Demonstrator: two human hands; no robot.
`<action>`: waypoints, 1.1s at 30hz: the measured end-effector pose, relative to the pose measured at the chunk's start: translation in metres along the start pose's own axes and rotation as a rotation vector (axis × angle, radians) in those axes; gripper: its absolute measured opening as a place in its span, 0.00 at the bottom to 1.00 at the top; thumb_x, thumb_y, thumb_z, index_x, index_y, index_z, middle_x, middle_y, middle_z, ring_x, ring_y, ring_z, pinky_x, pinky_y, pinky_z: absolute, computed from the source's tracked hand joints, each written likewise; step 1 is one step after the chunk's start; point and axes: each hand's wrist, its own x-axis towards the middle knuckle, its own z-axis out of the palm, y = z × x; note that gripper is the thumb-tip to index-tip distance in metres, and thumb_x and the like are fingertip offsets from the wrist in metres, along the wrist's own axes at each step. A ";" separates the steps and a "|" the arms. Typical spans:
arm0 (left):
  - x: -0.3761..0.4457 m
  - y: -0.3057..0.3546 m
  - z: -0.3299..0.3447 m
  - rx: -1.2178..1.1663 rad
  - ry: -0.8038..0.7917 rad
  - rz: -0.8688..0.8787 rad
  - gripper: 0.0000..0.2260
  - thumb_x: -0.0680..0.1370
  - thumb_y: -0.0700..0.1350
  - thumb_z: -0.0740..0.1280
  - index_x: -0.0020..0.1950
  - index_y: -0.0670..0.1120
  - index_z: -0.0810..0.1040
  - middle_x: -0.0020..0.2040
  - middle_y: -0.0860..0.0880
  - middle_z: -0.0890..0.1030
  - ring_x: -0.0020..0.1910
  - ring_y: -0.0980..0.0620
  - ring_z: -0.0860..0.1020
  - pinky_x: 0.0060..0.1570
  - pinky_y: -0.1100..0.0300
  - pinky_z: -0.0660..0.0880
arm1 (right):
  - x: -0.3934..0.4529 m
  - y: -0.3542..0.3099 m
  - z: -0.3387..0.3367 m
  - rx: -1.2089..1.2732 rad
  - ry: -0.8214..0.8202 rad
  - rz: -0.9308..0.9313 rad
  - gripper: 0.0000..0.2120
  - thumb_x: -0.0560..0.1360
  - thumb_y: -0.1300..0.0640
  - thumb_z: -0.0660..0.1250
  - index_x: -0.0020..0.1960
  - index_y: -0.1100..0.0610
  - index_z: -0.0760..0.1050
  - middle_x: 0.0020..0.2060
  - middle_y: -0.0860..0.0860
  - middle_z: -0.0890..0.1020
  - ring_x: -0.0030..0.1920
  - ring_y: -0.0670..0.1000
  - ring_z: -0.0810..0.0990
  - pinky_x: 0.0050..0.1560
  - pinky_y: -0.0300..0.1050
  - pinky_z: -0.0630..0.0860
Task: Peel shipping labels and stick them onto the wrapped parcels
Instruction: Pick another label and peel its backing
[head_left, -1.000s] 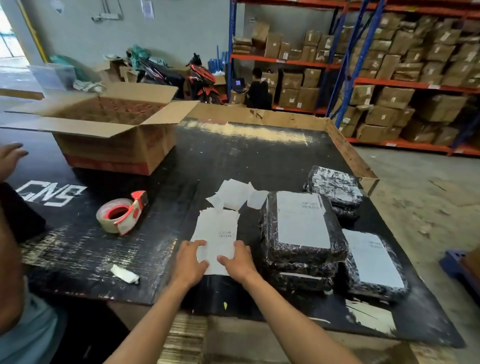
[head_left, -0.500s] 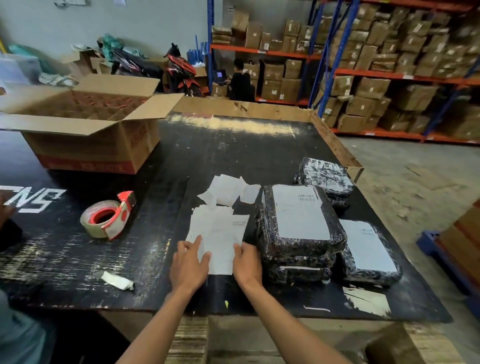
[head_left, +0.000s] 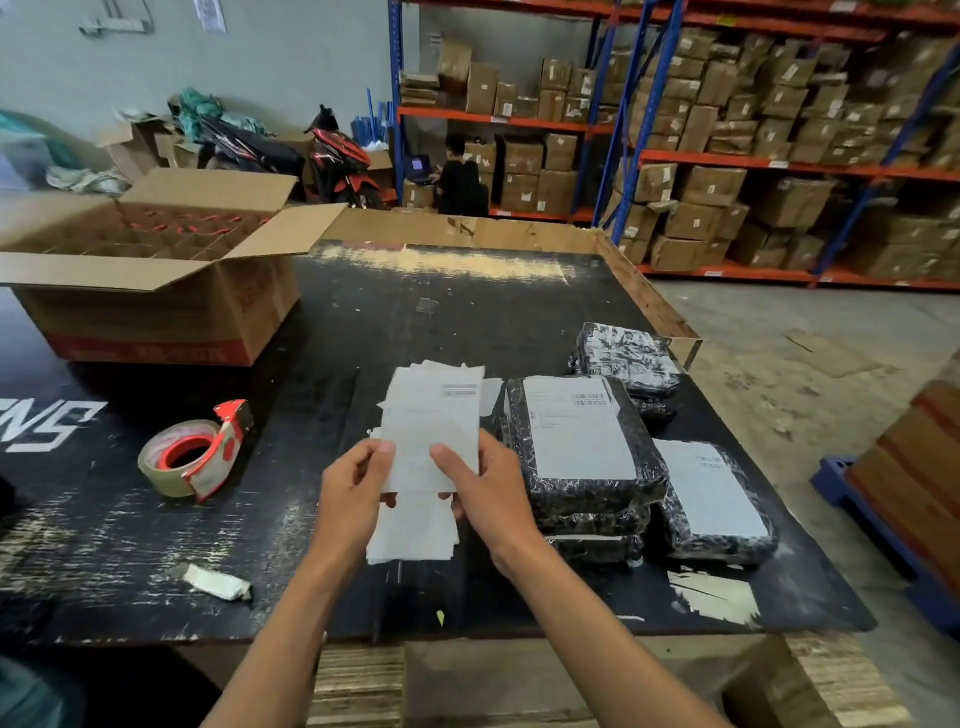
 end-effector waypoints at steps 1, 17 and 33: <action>-0.002 0.010 0.000 -0.025 -0.035 0.019 0.11 0.82 0.48 0.61 0.50 0.44 0.81 0.43 0.48 0.83 0.39 0.55 0.81 0.33 0.63 0.76 | -0.002 -0.010 -0.003 0.030 0.013 0.005 0.06 0.78 0.56 0.70 0.55 0.52 0.81 0.46 0.46 0.87 0.42 0.45 0.84 0.37 0.41 0.79; -0.029 0.071 0.042 -0.413 -0.335 -0.028 0.14 0.74 0.47 0.67 0.52 0.38 0.82 0.37 0.44 0.81 0.32 0.52 0.74 0.33 0.62 0.73 | -0.017 -0.068 -0.084 0.243 0.198 -0.027 0.07 0.76 0.60 0.72 0.54 0.59 0.83 0.48 0.55 0.88 0.40 0.51 0.84 0.29 0.42 0.75; -0.036 0.084 0.079 -0.396 -0.458 -0.032 0.10 0.73 0.45 0.67 0.47 0.38 0.81 0.36 0.45 0.81 0.32 0.54 0.75 0.32 0.65 0.73 | -0.018 -0.064 -0.127 0.197 0.172 -0.007 0.09 0.77 0.59 0.72 0.56 0.59 0.81 0.46 0.54 0.87 0.37 0.51 0.81 0.28 0.41 0.73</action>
